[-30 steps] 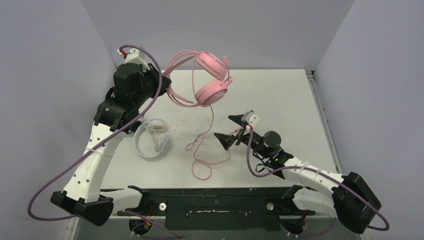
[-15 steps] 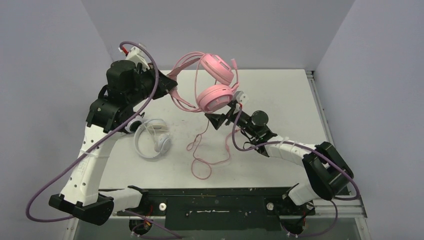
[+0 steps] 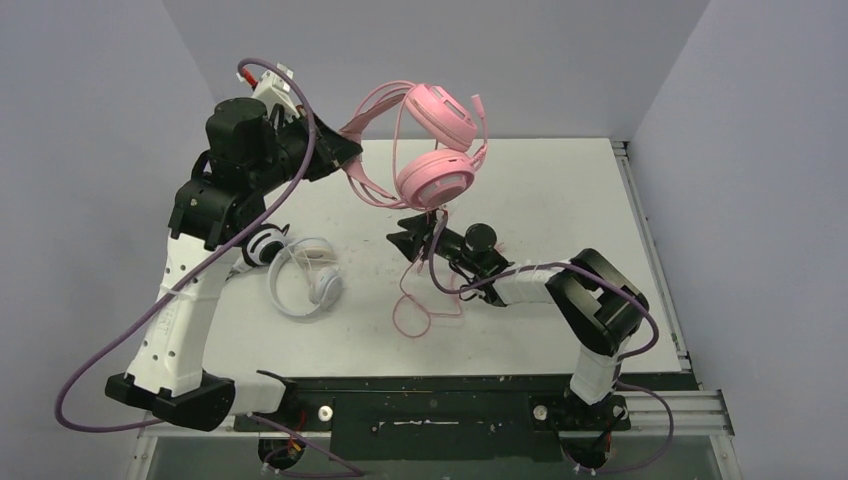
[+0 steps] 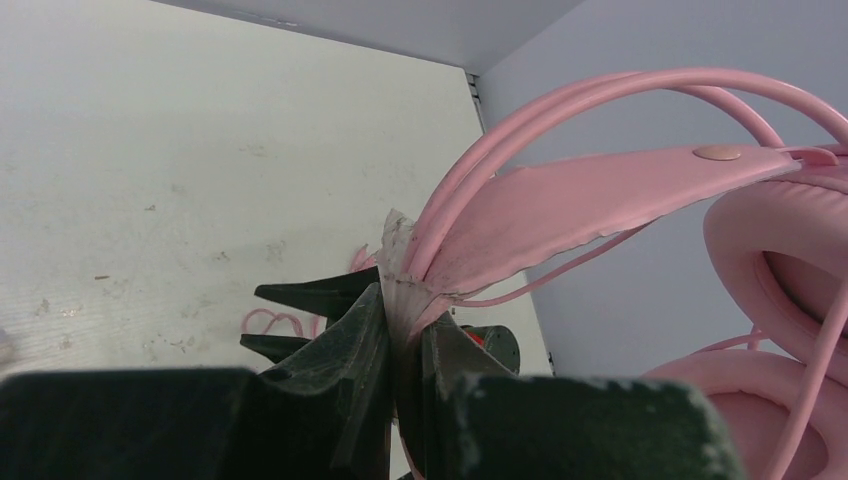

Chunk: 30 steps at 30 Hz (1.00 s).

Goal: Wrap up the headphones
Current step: Place the headphones at the center of the board.

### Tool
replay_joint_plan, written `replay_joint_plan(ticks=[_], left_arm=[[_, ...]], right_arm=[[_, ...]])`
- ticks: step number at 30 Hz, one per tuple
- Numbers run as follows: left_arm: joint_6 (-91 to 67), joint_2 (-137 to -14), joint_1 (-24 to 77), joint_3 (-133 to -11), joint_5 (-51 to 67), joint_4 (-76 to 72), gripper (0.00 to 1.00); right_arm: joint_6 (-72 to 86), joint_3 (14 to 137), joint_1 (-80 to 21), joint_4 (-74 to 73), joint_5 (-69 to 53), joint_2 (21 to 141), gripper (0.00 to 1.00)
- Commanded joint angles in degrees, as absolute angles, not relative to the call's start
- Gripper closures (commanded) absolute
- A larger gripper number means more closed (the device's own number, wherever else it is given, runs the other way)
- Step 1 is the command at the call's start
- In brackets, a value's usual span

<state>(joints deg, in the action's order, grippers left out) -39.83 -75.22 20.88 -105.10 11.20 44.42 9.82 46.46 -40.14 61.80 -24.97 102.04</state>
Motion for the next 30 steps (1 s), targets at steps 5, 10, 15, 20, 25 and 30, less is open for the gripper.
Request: replay_joint_plan(ticks=[5,10,15,20,25,30], left_arm=[[-43.06,-75.29,19.03,-105.99,7.74,38.51,1.0],[-43.5,-77.81,16.36,-104.79,3.95,34.52,1.0],[-43.34,-77.04,16.08,-97.77,-2.47,28.61,1.0],[-39.4,-72.77,16.17,-84.45,-13.8,20.07,1.0],[-29.76,-70.17,16.25,-75.56,-25.26,18.06,1.0],[-17.64,-66.8,17.93,-68.77,-29.11,15.58,1.0]], right_arm=[[11.89,41.49,-46.5,72.24,-29.74,96.37,0.91],[15.12,35.26,-52.88,73.86,-31.34,89.81,0.88],[19.35,35.55,-58.63,69.91,-31.63,84.88,0.95],[19.45,44.38,-60.38,50.76,-34.44,81.14,0.98],[20.62,48.76,-59.9,42.11,-35.26,77.26,0.96],[21.3,53.61,-54.91,29.79,-37.01,75.01,0.97]])
